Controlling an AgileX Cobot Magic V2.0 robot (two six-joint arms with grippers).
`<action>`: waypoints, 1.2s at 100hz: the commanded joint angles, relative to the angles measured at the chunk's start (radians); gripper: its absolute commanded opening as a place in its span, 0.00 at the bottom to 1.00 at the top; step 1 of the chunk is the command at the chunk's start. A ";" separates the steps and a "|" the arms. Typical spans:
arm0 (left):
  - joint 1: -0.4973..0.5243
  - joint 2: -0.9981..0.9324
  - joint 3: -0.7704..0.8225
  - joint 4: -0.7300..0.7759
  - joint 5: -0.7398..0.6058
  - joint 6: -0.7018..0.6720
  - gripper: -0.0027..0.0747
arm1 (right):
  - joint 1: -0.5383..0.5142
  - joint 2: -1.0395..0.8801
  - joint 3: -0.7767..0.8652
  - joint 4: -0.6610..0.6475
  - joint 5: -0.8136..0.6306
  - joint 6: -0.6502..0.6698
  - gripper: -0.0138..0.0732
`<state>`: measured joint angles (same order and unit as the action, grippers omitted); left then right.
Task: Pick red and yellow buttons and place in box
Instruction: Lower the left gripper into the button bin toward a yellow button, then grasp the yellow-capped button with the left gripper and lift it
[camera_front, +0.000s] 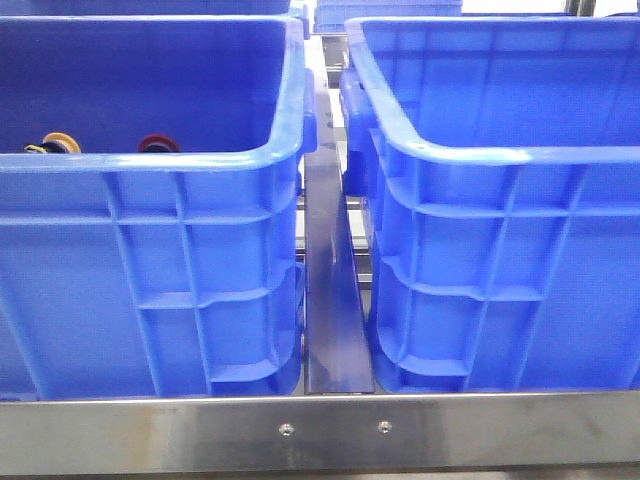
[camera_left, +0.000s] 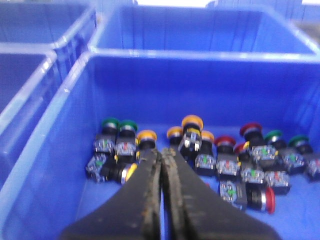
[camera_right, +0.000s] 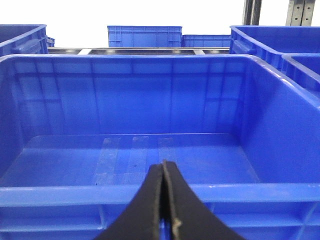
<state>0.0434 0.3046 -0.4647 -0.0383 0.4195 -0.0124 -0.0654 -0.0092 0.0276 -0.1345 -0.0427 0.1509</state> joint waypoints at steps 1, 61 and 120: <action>-0.001 0.111 -0.089 -0.012 -0.043 0.029 0.01 | 0.005 -0.022 0.005 0.002 -0.070 0.000 0.09; -0.106 0.807 -0.537 -0.017 0.152 0.050 0.68 | 0.005 -0.022 0.005 0.002 -0.070 0.000 0.09; -0.115 1.342 -0.945 -0.043 0.419 0.092 0.68 | 0.005 -0.022 0.005 0.002 -0.070 0.000 0.09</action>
<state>-0.0651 1.6462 -1.3492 -0.0546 0.8600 0.0524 -0.0654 -0.0092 0.0276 -0.1345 -0.0427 0.1509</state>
